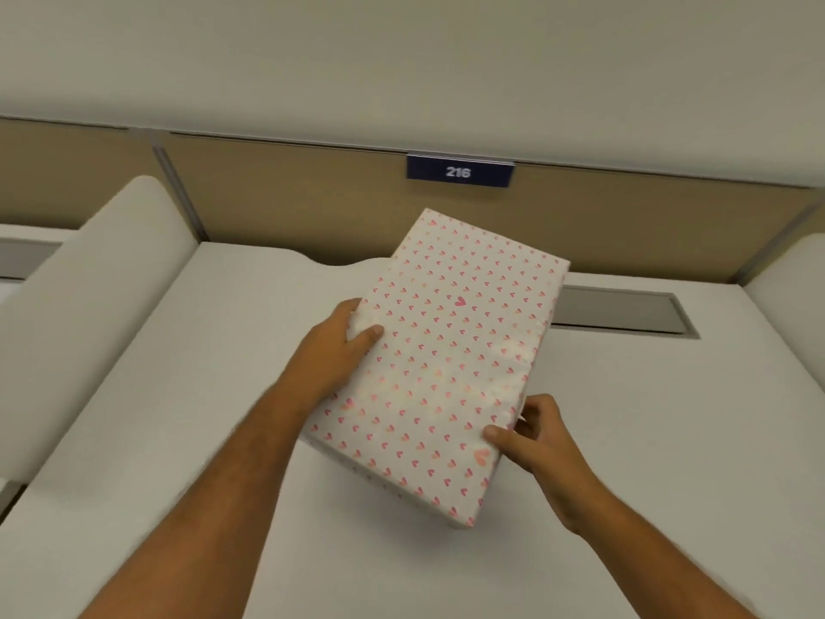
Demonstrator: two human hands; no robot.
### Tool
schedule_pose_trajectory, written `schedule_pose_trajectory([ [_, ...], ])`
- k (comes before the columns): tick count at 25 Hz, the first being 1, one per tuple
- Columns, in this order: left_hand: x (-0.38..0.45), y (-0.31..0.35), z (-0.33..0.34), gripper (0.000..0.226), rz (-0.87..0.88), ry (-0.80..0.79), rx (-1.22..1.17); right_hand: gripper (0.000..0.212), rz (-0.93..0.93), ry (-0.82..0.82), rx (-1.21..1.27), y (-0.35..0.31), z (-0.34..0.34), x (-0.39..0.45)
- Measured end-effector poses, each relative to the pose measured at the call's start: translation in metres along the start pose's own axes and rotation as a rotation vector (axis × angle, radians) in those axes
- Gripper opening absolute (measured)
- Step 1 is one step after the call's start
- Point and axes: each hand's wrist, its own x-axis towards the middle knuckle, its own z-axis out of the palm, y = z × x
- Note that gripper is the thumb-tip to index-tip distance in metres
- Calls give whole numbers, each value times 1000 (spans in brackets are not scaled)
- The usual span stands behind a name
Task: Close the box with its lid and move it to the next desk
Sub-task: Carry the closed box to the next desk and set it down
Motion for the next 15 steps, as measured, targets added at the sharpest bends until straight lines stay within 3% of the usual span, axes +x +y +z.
schedule_pose_trajectory([
  [7,45,-93,-129,58,-93,266,47,67,-72,-250,-17,-52,139,106],
  [11,67,-149,-172,63,-226,270,144,61,-39,-313,-65,-67,209,139],
  [15,73,-178,-177,72,-344,230,186,63,-58,-296,-149,-81,236,151],
])
